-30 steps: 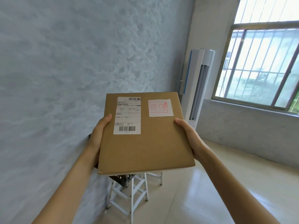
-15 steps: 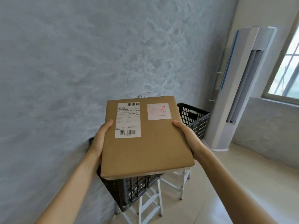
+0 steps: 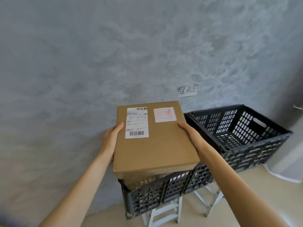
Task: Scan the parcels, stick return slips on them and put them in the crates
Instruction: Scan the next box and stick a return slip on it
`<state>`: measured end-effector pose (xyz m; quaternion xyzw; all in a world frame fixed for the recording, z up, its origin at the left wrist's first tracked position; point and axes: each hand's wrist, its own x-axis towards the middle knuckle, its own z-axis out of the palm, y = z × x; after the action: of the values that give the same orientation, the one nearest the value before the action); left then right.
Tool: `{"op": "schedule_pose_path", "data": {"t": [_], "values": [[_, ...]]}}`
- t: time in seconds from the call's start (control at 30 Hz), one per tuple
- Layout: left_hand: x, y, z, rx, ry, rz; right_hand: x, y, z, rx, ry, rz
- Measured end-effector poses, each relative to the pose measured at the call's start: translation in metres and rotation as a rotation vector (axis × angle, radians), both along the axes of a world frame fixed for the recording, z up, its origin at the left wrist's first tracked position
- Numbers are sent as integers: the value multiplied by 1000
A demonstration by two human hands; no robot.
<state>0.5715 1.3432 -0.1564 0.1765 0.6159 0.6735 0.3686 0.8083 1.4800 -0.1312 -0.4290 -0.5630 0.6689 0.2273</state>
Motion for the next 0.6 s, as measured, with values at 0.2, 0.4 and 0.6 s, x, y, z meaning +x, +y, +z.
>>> {"op": "schedule_pose_path", "data": {"t": [0.2, 0.4, 0.6], "values": [[-26, 45, -60, -109, 2, 54, -35, 63, -56, -37, -69, 53], [-32, 64, -101, -296, 180, 148, -55, 105, -115, -152, -127, 63], [-30, 78, -108, -568, 576, 112, -66, 135, -154, -238, -150, 102]]}}
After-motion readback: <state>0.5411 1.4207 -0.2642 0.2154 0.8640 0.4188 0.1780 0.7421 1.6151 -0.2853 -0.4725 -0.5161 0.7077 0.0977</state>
